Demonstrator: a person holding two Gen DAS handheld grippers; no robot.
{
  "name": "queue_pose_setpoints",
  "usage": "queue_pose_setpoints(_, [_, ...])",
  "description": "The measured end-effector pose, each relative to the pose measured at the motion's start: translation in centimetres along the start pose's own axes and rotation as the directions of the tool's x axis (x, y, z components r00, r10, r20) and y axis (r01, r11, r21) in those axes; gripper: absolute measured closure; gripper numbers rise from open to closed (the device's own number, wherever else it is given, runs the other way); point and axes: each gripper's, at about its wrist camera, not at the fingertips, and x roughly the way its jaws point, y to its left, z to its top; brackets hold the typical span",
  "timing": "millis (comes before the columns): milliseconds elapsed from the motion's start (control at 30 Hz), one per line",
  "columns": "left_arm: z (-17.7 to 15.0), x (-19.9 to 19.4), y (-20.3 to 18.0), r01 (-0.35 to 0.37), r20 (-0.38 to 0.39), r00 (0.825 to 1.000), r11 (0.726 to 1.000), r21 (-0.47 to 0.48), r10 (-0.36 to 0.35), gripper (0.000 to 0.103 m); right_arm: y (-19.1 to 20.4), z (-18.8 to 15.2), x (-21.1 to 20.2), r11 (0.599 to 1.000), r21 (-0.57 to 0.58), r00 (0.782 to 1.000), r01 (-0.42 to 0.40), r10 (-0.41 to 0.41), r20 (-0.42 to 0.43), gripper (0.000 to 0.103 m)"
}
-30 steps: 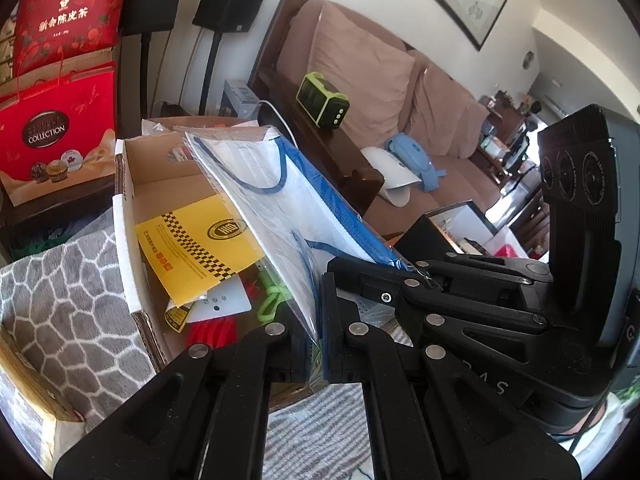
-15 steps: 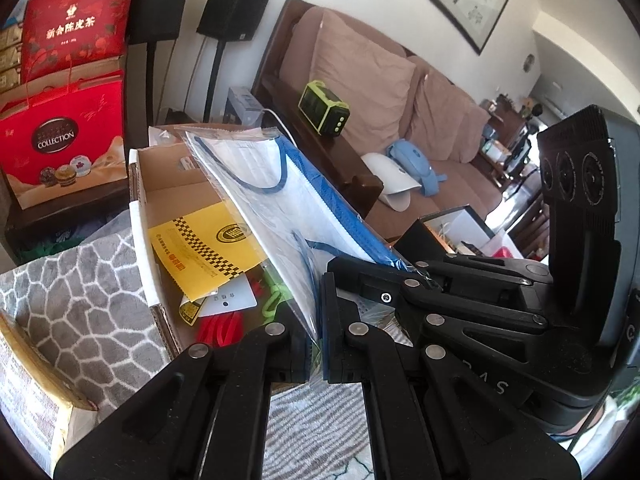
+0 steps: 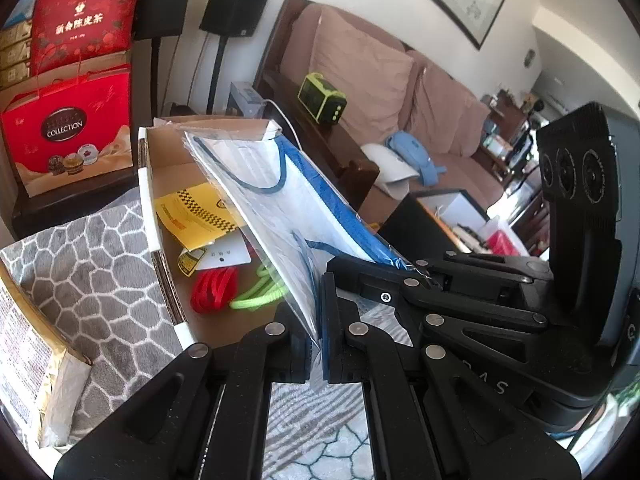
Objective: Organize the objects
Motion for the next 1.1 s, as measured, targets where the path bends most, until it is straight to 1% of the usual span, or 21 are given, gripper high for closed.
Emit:
queue_pose_setpoints(167, [0.8,0.1,0.0,0.002,0.007,1.0,1.0,0.003,-0.002,0.102,-0.3,0.5,0.0,1.0,0.01,1.0,0.0,0.0,0.011,0.099])
queue_pose_setpoints(233, [1.2,0.2,0.1,-0.011,0.011,1.0,1.0,0.01,0.011,0.102,-0.4,1.0,0.2,1.0,0.009,1.0,-0.008,0.008,0.019,0.099])
queue_pose_setpoints(333, [2.3,0.4,0.2,-0.034,0.019,0.999,0.999,0.027,0.033,0.102,-0.8,1.9,0.6,1.0,0.006,0.999,-0.027,0.026,0.036,0.099])
queue_pose_setpoints(433, [3.4,0.7,0.6,-0.035,0.029,0.999,0.999,0.033,0.034,0.102,-1.1,3.0,0.9,1.0,0.006,0.998,-0.027,0.027,0.05,0.099])
queue_pose_setpoints(533, [4.1,1.3,1.2,-0.037,0.024,0.999,0.999,0.023,0.036,0.102,-1.7,3.8,1.7,0.999,0.017,0.998,-0.035,0.034,0.05,0.1])
queue_pose_setpoints(700, [4.1,2.6,2.2,-0.043,0.005,0.999,0.999,0.005,0.043,0.102,-2.5,4.0,3.3,0.998,0.043,0.998,-0.056,0.054,0.039,0.099])
queue_pose_setpoints(933, [3.7,5.1,3.8,-0.019,-0.043,0.999,1.0,-0.02,0.019,0.101,-3.5,3.4,5.6,0.997,0.061,0.999,-0.046,0.047,-0.001,0.099])
queue_pose_setpoints(1100, [3.6,6.1,4.4,-0.01,-0.052,0.999,0.999,-0.033,0.008,0.099,-4.2,3.2,6.4,0.996,0.075,0.999,-0.043,0.044,-0.009,0.099])
